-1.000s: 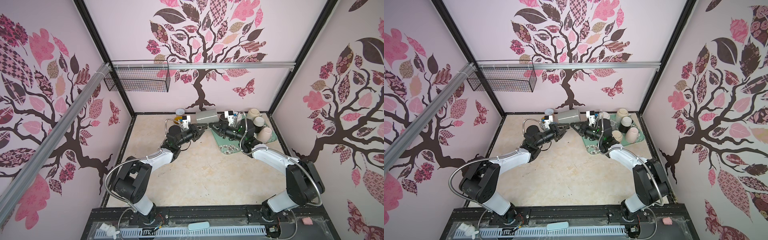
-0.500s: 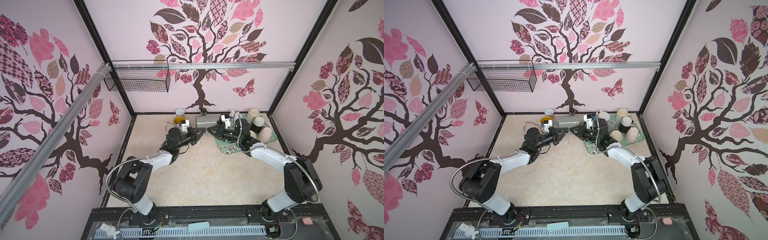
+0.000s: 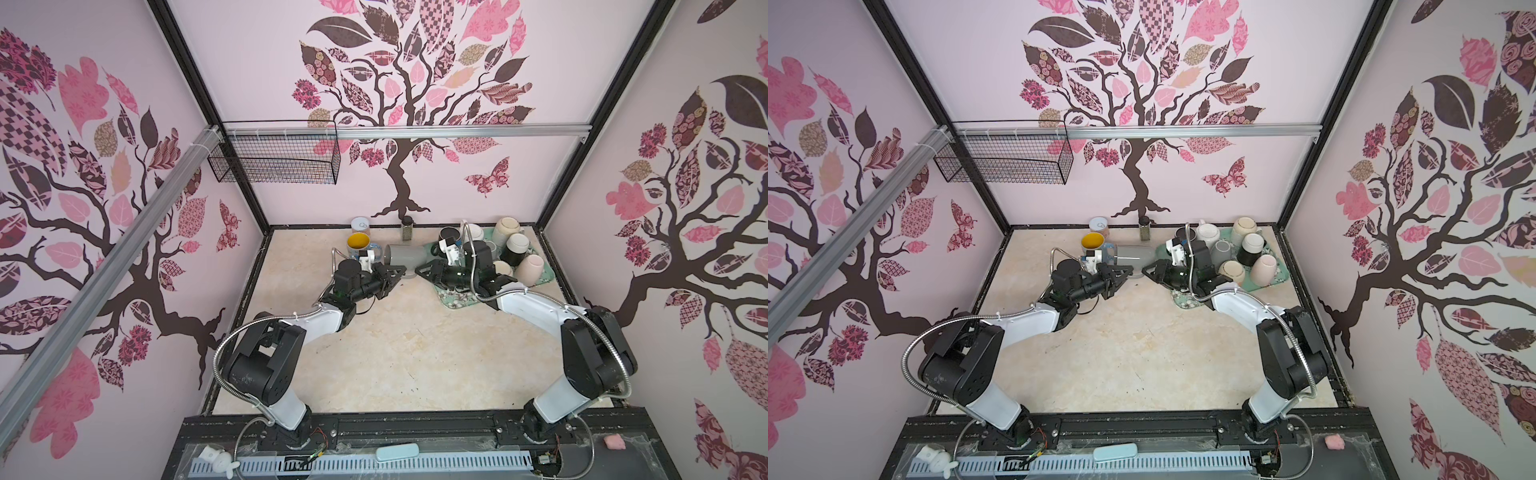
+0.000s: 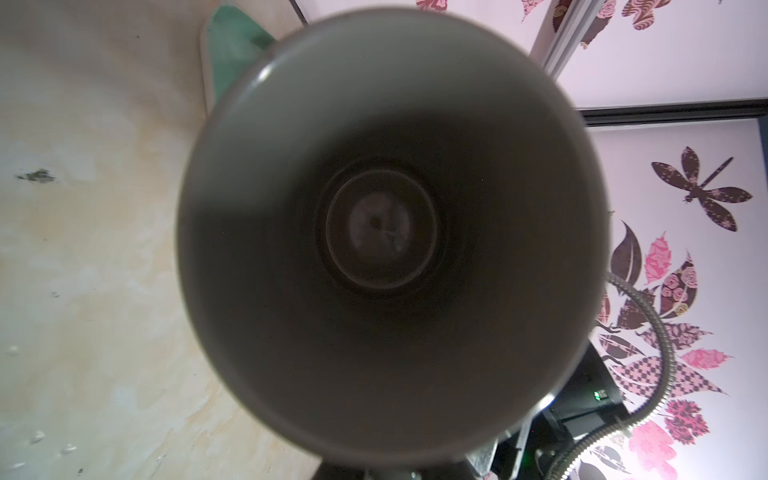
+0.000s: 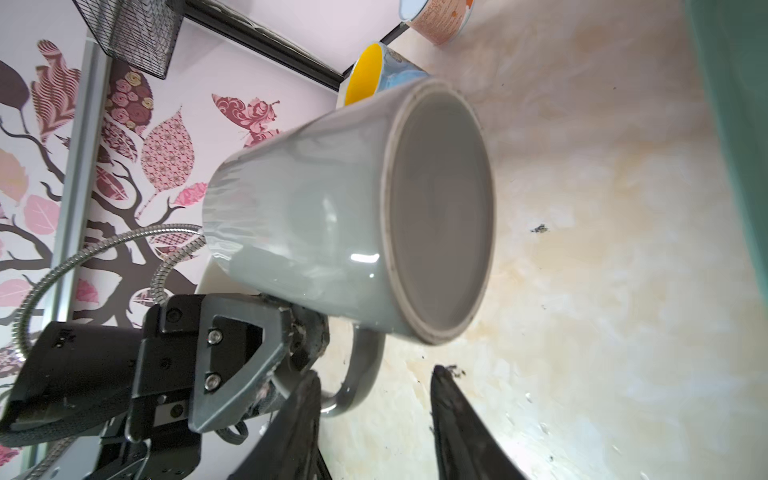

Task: Turn the mug right side up
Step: 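Carry the grey mug with the left gripper toward the blue mug while the right withdraws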

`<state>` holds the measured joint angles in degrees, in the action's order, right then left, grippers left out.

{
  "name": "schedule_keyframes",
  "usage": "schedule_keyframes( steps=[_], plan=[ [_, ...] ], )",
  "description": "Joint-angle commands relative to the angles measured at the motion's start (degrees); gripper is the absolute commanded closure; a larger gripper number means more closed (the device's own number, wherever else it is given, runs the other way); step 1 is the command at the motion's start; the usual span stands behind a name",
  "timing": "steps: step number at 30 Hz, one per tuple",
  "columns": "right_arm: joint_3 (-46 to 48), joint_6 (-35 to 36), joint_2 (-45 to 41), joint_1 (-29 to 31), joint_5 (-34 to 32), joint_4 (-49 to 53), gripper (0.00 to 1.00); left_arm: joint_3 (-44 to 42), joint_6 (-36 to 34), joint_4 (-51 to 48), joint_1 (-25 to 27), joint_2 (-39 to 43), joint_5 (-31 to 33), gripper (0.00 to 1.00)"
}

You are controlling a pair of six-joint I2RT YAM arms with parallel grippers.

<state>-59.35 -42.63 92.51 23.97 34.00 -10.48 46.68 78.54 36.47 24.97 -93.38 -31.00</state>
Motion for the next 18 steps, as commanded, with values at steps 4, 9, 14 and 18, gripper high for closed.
schedule_keyframes(
  steps=[4,9,14,18],
  plan=[
    [-2.1,9.27,-3.16,0.1,-4.61,8.35,0.52,0.4,-12.43,-11.48,-0.46,7.78,6.03,1.0],
    [-0.31,12.68,-5.68,0.12,-6.99,9.42,0.52,2.74,-20.83,-29.3,-0.41,13.4,15.11,1.0],
    [0.54,14.8,-6.98,0.29,-7.68,10.78,0.52,5.95,-27.46,-45.73,0.07,17.82,32.27,1.0],
    [1.54,15.21,-7.95,0.42,-8.33,11.47,0.51,6.62,-27.57,-50.28,0.67,18.98,42.89,1.0]
  ],
)
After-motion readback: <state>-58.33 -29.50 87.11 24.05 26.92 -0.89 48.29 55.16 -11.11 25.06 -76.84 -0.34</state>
